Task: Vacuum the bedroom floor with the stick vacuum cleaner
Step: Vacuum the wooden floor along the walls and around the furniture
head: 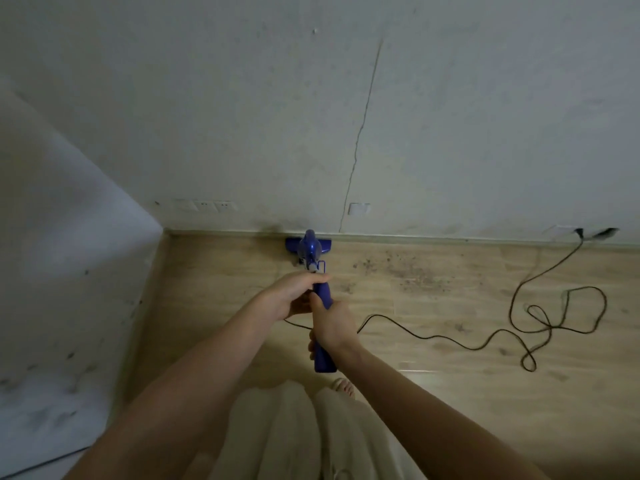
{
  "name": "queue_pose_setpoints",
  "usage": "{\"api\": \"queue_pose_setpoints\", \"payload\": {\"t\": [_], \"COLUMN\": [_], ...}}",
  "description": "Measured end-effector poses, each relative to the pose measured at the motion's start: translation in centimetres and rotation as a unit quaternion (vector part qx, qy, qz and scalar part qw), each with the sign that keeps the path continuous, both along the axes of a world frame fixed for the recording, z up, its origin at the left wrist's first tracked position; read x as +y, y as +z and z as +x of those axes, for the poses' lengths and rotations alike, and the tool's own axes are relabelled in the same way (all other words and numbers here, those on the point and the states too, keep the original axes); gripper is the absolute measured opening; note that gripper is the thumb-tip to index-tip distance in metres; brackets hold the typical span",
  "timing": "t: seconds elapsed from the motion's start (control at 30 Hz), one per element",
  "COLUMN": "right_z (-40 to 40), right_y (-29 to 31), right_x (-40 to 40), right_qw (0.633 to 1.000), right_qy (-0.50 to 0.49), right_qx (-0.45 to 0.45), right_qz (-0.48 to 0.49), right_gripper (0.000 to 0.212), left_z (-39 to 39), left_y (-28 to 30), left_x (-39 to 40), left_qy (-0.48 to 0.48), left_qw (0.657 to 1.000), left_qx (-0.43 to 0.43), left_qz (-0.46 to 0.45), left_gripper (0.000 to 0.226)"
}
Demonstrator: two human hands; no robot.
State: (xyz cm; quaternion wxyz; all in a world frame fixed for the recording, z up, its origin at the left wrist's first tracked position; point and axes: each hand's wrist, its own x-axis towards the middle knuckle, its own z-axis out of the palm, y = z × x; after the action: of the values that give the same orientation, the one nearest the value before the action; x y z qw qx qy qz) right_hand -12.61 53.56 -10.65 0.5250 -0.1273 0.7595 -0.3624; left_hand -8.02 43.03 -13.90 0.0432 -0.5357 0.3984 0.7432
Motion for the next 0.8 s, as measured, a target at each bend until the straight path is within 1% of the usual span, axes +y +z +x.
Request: {"api": "queue_pose_setpoints", "payload": {"t": [0.1, 0.23, 0.3, 0.37, 0.43, 0.53, 0.6, 0.67, 0.8], "right_z": [0.1, 0.2, 0.1, 0.0, 0.2, 1.3, 2.7, 4.3, 7.8], "right_y": [-0.6, -1.3, -1.1, -0.8, -0.5, 0.5, 1.5, 2.4, 3.2], "right_x": [1.4, 3.4, 4.2, 4.9, 5.3, 6.4, 7.9, 9.7, 11.6], "right_qw": [0.998, 0.991, 0.988, 0.993, 0.998, 0.997, 0.996, 0.994, 0.992], "right_qy": [-0.014, -0.052, -0.07, -0.057, -0.034, -0.027, -0.028, -0.034, -0.06], "right_qx": [-0.054, -0.123, -0.132, -0.1, -0.04, 0.021, 0.039, 0.052, 0.058], "right_qz": [-0.004, 0.025, 0.031, 0.033, 0.045, 0.064, 0.076, 0.085, 0.097], "right_gripper": [0.025, 0.041, 0.044, 0.043, 0.042, 0.042, 0.041, 0.039, 0.036], "left_z": [0.2, 0.3, 0.2, 0.2, 0.3, 1.0, 1.7, 2.7, 5.0], "left_y": [-0.2, -0.4, -0.1, 0.1, 0.6, 1.3, 1.6, 1.5, 1.2], "left_x": [0.8, 2.4, 3.2, 3.9, 4.6, 5.6, 6.8, 8.2, 9.9], "left_qy": [-0.008, -0.02, -0.013, -0.005, -0.001, -0.017, -0.036, -0.055, -0.08], "left_qw": [1.0, 1.0, 1.0, 1.0, 1.0, 1.0, 0.999, 0.998, 0.997], "left_qx": [-0.004, 0.003, 0.007, 0.009, 0.013, 0.012, 0.006, -0.003, -0.009], "left_qz": [0.001, -0.001, 0.004, 0.013, 0.015, 0.014, 0.016, 0.014, 0.007], "left_gripper": [0.036, 0.034, 0.033, 0.036, 0.037, 0.027, 0.02, 0.021, 0.015]}}
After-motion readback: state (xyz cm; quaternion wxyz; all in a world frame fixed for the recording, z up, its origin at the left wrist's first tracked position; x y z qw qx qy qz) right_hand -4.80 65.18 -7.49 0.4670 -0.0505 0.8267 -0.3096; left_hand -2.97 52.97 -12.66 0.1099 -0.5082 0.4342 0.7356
